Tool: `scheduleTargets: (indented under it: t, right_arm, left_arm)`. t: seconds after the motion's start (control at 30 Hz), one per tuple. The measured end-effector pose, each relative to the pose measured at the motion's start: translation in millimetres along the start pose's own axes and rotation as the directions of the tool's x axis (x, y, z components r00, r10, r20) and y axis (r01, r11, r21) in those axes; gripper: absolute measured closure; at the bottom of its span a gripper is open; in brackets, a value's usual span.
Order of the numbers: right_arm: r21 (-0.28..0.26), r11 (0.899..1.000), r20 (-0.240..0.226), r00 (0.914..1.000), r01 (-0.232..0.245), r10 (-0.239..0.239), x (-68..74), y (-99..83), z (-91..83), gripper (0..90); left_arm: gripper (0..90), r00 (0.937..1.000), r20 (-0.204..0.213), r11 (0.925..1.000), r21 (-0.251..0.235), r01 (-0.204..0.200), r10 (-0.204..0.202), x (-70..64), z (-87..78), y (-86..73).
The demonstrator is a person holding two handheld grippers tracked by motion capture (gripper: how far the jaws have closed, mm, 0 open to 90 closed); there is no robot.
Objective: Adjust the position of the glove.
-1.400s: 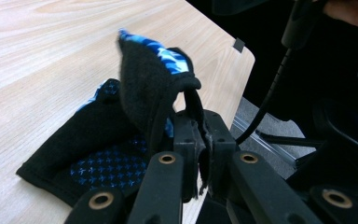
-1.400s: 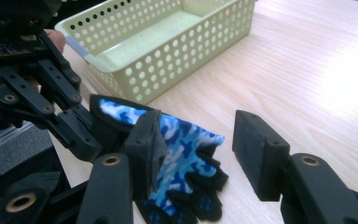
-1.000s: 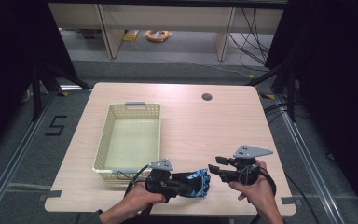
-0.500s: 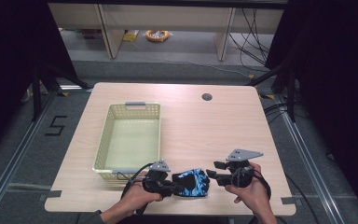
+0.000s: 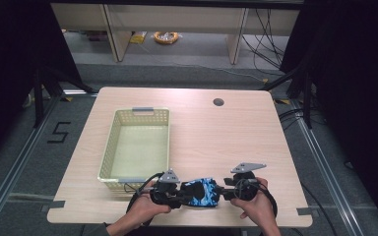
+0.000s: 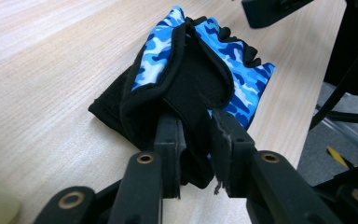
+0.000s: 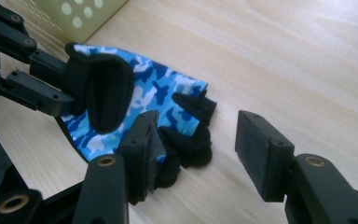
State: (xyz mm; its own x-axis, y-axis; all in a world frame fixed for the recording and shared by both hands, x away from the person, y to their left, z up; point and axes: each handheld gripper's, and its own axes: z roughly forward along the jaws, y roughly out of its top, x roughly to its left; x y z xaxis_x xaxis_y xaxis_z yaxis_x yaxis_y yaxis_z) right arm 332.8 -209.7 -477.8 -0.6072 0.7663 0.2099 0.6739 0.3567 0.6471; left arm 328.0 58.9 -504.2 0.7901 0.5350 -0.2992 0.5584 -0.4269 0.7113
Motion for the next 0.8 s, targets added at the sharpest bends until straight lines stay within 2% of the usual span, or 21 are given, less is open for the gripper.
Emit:
scheduleTargets:
  t: [0.03, 0.13, 0.17, 0.2, 0.27, 0.3, 0.33, 0.4, 0.47, 0.57, 0.63, 0.67, 0.7, 0.73, 0.77, 0.8]
  right_arm:
    - [0.022, 1.000, 0.009, 0.9999, -0.007, 0.007, 0.1, 0.2, -0.2, 49.4]
    - [0.052, 0.998, -0.016, 0.9997, -0.019, 0.020, -1.3, -0.5, 2.4, 48.0]
    - [0.068, 0.997, 0.019, 0.9987, -0.048, 0.047, 0.6, -1.0, 2.9, 47.0]
    - [0.075, 0.996, 0.002, 0.9984, -0.056, 0.056, 0.9, -1.0, 3.2, 46.4]
    - [0.042, 0.997, 0.014, 0.9979, -0.064, 0.064, 2.5, -2.8, 8.2, 46.3]
    - [0.056, 0.997, 0.017, 0.9983, -0.057, 0.056, 3.0, -2.8, 8.2, 46.0]
    - [0.039, 0.997, 0.021, 0.9976, -0.066, 0.065, 3.9, -3.9, 11.9, 45.6]
    - [0.075, 0.996, 0.009, 0.9987, -0.050, 0.049, 5.3, -3.9, 13.1, 45.5]
    - [0.086, 0.996, 0.026, 0.9992, -0.033, 0.031, 6.9, -5.8, 18.7, 46.0]
    - [0.102, 0.995, 0.024, 0.9997, -0.006, 0.004, 7.8, -7.1, 23.3, 48.0]
    - [0.088, 0.996, 0.036, 0.9993, 0.005, -0.008, 9.8, -7.6, 24.8, 53.3]
    - [0.103, 0.994, 0.038, 0.9987, 0.030, -0.034, 10.5, -7.4, 23.7, 54.6]
    - [0.090, 0.995, 0.034, 0.9984, 0.042, -0.045, 11.9, -7.7, 25.0, 56.8]
    - [0.100, 0.993, 0.031, 0.9974, 0.063, -0.066, 12.5, -7.1, 24.3, 58.4]
    - [0.097, 0.993, 0.033, 0.9967, 0.071, -0.074, 12.2, -7.2, 24.8, 59.5]
    - [0.101, 0.993, 0.026, 0.9977, 0.059, -0.062, 12.7, -7.0, 24.3, 62.4]
  left_arm:
    - [70.3, 1.0000, 0.002, 1.0000, 0.000, 0.002, -0.002, -0.1, 0.1, 0.0]
    - [69.6, 0.9999, 0.002, 0.9999, 0.007, -0.015, 0.015, 0.1, -0.3, 0.0]
    - [69.5, 1.0000, -0.003, 1.0000, 0.006, -0.001, 0.001, -1.0, 0.2, -0.5]
    - [69.5, 1.0000, -0.001, 0.9999, 0.007, -0.008, 0.008, -1.0, 0.2, -0.5]
    - [69.6, 0.9997, -0.005, 0.9997, 0.009, -0.022, 0.022, -0.8, 0.3, -0.5]
    - [69.5, 0.9999, -0.008, 0.9999, 0.003, -0.010, 0.010, -2.0, 0.6, -0.8]
    - [69.3, 0.9997, -0.013, 0.9997, 0.011, -0.021, 0.021, -1.3, 0.2, -0.6]
    - [69.1, 0.9996, -0.012, 0.9996, 0.011, -0.025, 0.025, -0.9, 0.3, -0.5]
    - [68.5, 0.9995, -0.012, 0.9995, 0.011, -0.028, 0.028, -1.3, 1.1, -1.0]
    - [66.6, 0.9997, -0.012, 0.9997, 0.011, -0.023, 0.024, -1.6, 0.9, -1.0]
    - [65.2, 0.9998, -0.011, 0.9998, 0.005, -0.018, 0.019, -2.2, 0.3, -0.7]
    - [64.3, 0.9997, -0.013, 0.9998, 0.005, -0.020, 0.020, -2.0, -0.4, -0.5]
    - [63.5, 0.9997, -0.010, 0.9997, 0.005, -0.022, 0.022, -1.8, -2.0, 0.0]
    - [62.4, 0.9999, -0.011, 1.0000, -0.004, -0.008, 0.007, -2.2, -3.3, 0.0]
    - [61.0, 0.9999, -0.014, 1.0000, -0.009, 0.002, -0.002, -2.3, -5.4, 0.1]
    - [60.2, 0.9999, -0.012, 0.9999, -0.012, -0.004, 0.004, -1.2, -7.8, 0.1]
